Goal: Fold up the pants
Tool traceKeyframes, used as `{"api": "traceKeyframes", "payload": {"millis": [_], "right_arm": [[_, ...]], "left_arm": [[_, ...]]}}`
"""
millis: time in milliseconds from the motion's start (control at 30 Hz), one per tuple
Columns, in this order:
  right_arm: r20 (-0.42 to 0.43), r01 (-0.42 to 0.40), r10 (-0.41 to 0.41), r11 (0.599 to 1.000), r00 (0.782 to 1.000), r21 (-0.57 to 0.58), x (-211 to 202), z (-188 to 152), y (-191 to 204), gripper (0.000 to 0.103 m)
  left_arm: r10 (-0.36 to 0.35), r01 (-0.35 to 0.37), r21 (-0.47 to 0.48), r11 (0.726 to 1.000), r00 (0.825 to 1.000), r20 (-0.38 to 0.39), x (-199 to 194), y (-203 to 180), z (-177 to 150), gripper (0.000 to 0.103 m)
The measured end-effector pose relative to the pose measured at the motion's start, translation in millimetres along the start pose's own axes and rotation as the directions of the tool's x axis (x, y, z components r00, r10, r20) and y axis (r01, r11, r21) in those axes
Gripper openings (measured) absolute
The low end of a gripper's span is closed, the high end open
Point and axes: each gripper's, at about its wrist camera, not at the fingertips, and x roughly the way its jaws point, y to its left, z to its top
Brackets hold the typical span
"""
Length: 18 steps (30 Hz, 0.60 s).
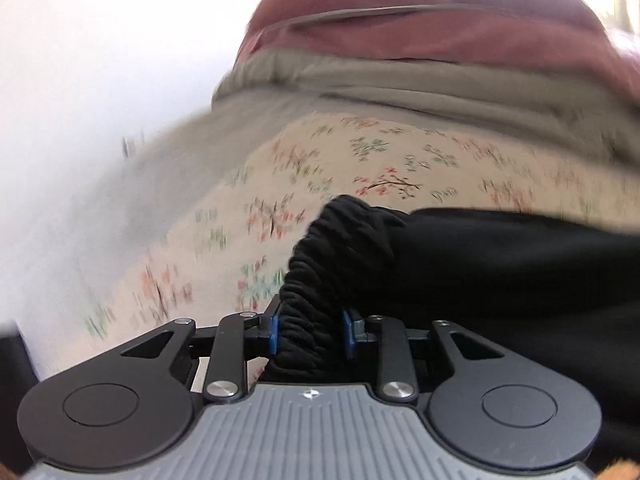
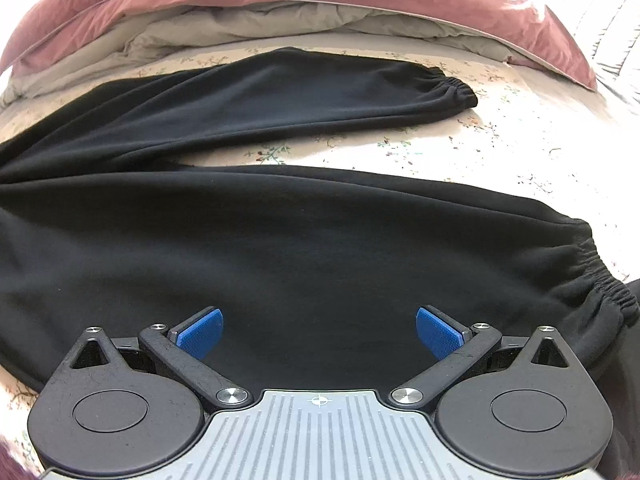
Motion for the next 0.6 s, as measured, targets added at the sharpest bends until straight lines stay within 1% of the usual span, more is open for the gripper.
{"api": "traceKeyframes", "payload": {"millis": [33, 100, 167, 233, 267, 400, 467, 500, 533, 567, 600], "right_arm": [[-0.005, -0.001, 0.001, 1.000, 1.000, -0.007, 1.5, 0.2, 1.7, 0.103], [-0.011, 0.007, -0.007, 1.000, 1.000, -0.025, 4.1, 1.4, 5.3, 0.103], [-0.007, 0.011, -0.011, 1.000, 1.000, -0.026, 3.0, 1.6, 5.4, 0.103], [-0.002, 0.007, -0.007, 1.000, 1.000, -0.019, 1.8, 1.9, 3.4, 0.103], [-0.002, 0.009, -0.009, 1.000, 1.000, -0.016, 1.4, 1.3, 2.9, 0.103], [0.001, 0.009, -0.009, 1.000, 1.000, -0.013, -0.1, 1.5, 2.0, 0.103], [0.006, 0.004, -0.004, 1.000, 1.000, -0.009, -1.8, 2.1, 1.8, 0.103], [0.006, 0.002, -0.002, 1.000, 1.000, -0.005, -2.0, 2.6, 1.1, 0.103], [0.006, -0.001, 0.001, 1.000, 1.000, -0.002, -1.8, 3.0, 0.5, 0.103], [0.004, -0.004, 0.004, 1.000, 1.000, -0.002, -1.1, 3.3, 0.3, 0.103], [-0.001, -0.004, 0.004, 1.000, 1.000, -0.004, 0.1, 4.0, 0.8, 0.103]], "left_arm": [[0.009, -0.009, 0.011, 1.000, 1.000, 0.013, -0.3, -2.4, -0.3, 0.032], [-0.009, 0.009, -0.037, 0.999, 1.000, -0.003, 4.9, 3.9, 0.5, 0.031], [-0.014, 0.014, -0.046, 0.999, 1.000, 0.001, 6.9, 7.2, 2.1, 0.030], [0.007, -0.006, -0.034, 0.999, 1.000, 0.025, 5.3, 6.2, 5.3, 0.027], [0.014, -0.012, -0.047, 0.999, 0.999, 0.033, 4.9, 7.1, 7.2, 0.027], [0.024, -0.021, -0.078, 0.997, 0.999, 0.030, 7.0, 6.1, 9.6, 0.027], [0.038, -0.036, -0.045, 0.998, 0.999, 0.028, 8.8, -2.3, 3.2, 0.027], [0.048, -0.048, 0.006, 0.999, 0.999, 0.021, 11.0, -11.4, -3.1, 0.029], [0.081, -0.083, 0.061, 0.995, 0.996, 0.044, 9.6, -19.9, -8.7, 0.034], [0.106, -0.114, 0.103, 0.988, 0.991, 0.081, 5.4, -26.7, -13.8, 0.036], [0.101, -0.112, 0.117, 0.987, 0.990, 0.095, 2.1, -28.4, -16.1, 0.039]]}}
